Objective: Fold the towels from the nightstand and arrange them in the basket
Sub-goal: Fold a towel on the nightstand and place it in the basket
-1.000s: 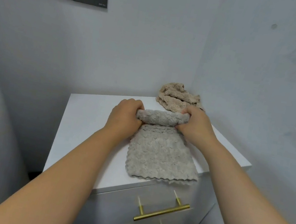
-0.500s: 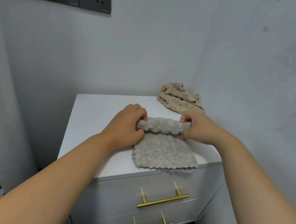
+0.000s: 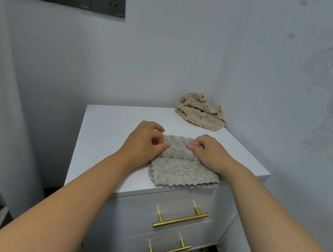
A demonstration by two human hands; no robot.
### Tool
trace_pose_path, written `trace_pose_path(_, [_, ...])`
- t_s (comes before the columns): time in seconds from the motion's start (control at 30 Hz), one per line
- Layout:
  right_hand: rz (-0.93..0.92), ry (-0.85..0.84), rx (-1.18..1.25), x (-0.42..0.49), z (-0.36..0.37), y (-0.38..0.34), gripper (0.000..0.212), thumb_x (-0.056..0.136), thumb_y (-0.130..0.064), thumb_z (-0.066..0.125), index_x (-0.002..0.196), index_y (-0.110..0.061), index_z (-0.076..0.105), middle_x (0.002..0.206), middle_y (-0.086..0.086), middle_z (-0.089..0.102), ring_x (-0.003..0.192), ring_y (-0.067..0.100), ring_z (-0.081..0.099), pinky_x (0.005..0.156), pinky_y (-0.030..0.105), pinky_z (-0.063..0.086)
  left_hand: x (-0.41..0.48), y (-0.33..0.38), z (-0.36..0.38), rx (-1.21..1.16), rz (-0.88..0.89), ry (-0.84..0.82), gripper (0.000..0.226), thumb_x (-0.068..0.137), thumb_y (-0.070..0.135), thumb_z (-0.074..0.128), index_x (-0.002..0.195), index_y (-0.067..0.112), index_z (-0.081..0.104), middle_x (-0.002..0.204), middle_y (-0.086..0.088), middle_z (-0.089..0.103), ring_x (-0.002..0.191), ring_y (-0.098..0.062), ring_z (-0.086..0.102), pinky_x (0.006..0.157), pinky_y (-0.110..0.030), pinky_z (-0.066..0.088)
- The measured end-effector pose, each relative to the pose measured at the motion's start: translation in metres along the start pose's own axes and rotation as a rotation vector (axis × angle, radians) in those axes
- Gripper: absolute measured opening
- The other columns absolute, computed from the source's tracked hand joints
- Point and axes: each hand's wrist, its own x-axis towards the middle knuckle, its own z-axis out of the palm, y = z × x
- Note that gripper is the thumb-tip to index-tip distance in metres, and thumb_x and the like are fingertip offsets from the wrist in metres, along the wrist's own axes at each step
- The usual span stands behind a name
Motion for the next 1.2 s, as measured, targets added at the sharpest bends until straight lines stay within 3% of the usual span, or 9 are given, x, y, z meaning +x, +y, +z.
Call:
trace_pose_path(0.13, [0.014, -0.053, 0.03, 0.003, -0.008, 0.0, 0.036, 0.092, -0.034, 0.059, 0.065, -0.016, 0.043, 0.067, -0.004, 0.046, 0.061, 0.009, 0.042, 0.058, 0.024, 0.031, 0.002, -0.002, -0.004, -0.104, -0.085, -0.009, 0.023, 0.079, 0.035, 0.073, 0.078, 0.021, 0.055, 0.109, 0.003, 0.058, 0.108, -0.012, 0.047, 0.08, -0.021, 0.033])
trace_pose_path(0.27, [0.092, -0.141, 0.208, 0.004, -0.025, 0.011, 0.022, 0.083, -0.029, 0.071, 0.079, -0.019, 0.052, 0.075, -0.004, 0.047, 0.069, 0.011, 0.043, 0.065, 0.024, 0.035, 0.002, -0.004, -0.01, -0.205, -0.194, -0.117, 0.039, 0.078, 0.042, 0.073, 0.106, 0.022, 0.054, 0.105, 0.005, 0.054, 0.091, -0.006, 0.053, 0.069, -0.015, 0.039])
trace_pose_path(0.33, [0.126, -0.207, 0.257, 0.005, -0.031, 0.018, 0.03, 0.079, -0.027, 0.075, 0.1, -0.022, 0.055, 0.095, 0.001, 0.052, 0.089, 0.016, 0.05, 0.081, 0.026, 0.042, 0.002, -0.002, -0.011, -0.265, -0.211, -0.186, 0.043, 0.078, 0.041, 0.074, 0.112, 0.024, 0.054, 0.104, 0.008, 0.055, 0.091, -0.003, 0.056, 0.072, -0.015, 0.042])
trace_pose_path(0.43, [0.163, -0.272, 0.223, 0.006, -0.033, 0.021, 0.062, 0.079, -0.027, 0.076, 0.133, -0.024, 0.045, 0.132, 0.007, 0.046, 0.127, 0.019, 0.042, 0.107, 0.029, 0.034, 0.005, 0.0, -0.015, -0.332, -0.197, -0.272, 0.033, 0.076, 0.035, 0.077, 0.103, 0.024, 0.061, 0.1, 0.013, 0.063, 0.088, 0.003, 0.06, 0.073, -0.014, 0.045])
trace_pose_path(0.57, [0.146, -0.393, 0.106, 0.007, -0.038, 0.018, 0.063, 0.069, -0.043, 0.08, 0.12, -0.016, 0.059, 0.124, 0.0, 0.062, 0.115, 0.017, 0.056, 0.106, 0.039, 0.041, 0.008, -0.002, -0.029, -0.353, -0.22, -0.454, 0.027, 0.072, 0.027, 0.08, 0.09, 0.032, 0.06, 0.091, 0.017, 0.065, 0.083, 0.006, 0.061, 0.071, -0.012, 0.043])
trace_pose_path(0.67, [0.126, -0.423, 0.115, 0.004, -0.043, 0.014, 0.04, 0.072, -0.032, 0.08, 0.106, -0.016, 0.064, 0.108, -0.001, 0.068, 0.105, 0.016, 0.062, 0.1, 0.037, 0.045, 0.012, -0.006, -0.03, -0.341, -0.218, -0.489, 0.029, 0.072, 0.022, 0.08, 0.092, 0.028, 0.06, 0.093, 0.013, 0.066, 0.087, 0.0, 0.061, 0.073, -0.014, 0.042])
trace_pose_path(0.87, [0.143, -0.267, 0.206, 0.008, -0.039, 0.012, 0.035, 0.073, -0.017, 0.081, 0.103, -0.019, 0.062, 0.105, -0.003, 0.067, 0.104, 0.017, 0.061, 0.094, 0.031, 0.047, 0.014, -0.007, -0.017, -0.395, -0.232, -0.212, 0.029, 0.073, 0.013, 0.079, 0.096, 0.01, 0.061, 0.096, 0.0, 0.067, 0.088, -0.01, 0.061, 0.07, -0.016, 0.043])
trace_pose_path(1.0, [0.129, -0.028, 0.098, 0.009, -0.028, 0.004, 0.045, 0.074, -0.018, 0.08, 0.112, -0.017, 0.054, 0.103, -0.007, 0.058, 0.099, 0.016, 0.056, 0.074, 0.025, 0.042, 0.016, -0.007, -0.007, -0.285, -0.187, -0.017, 0.033, 0.071, 0.016, 0.08, 0.092, 0.018, 0.055, 0.096, 0.002, 0.063, 0.089, -0.01, 0.056, 0.07, -0.014, 0.039])
trace_pose_path(1.2, [-0.034, 0.316, -0.096, 0.015, -0.008, 0.002, 0.033, 0.073, -0.01, 0.071, 0.092, -0.018, 0.045, 0.093, 0.0, 0.053, 0.084, 0.019, 0.049, 0.058, 0.028, 0.037, 0.013, -0.003, -0.005, -0.119, -0.03, 0.079, 0.037, 0.072, 0.008, 0.067, 0.099, 0.024, 0.048, 0.104, 0.007, 0.053, 0.102, -0.013, 0.048, 0.084, -0.024, 0.04])
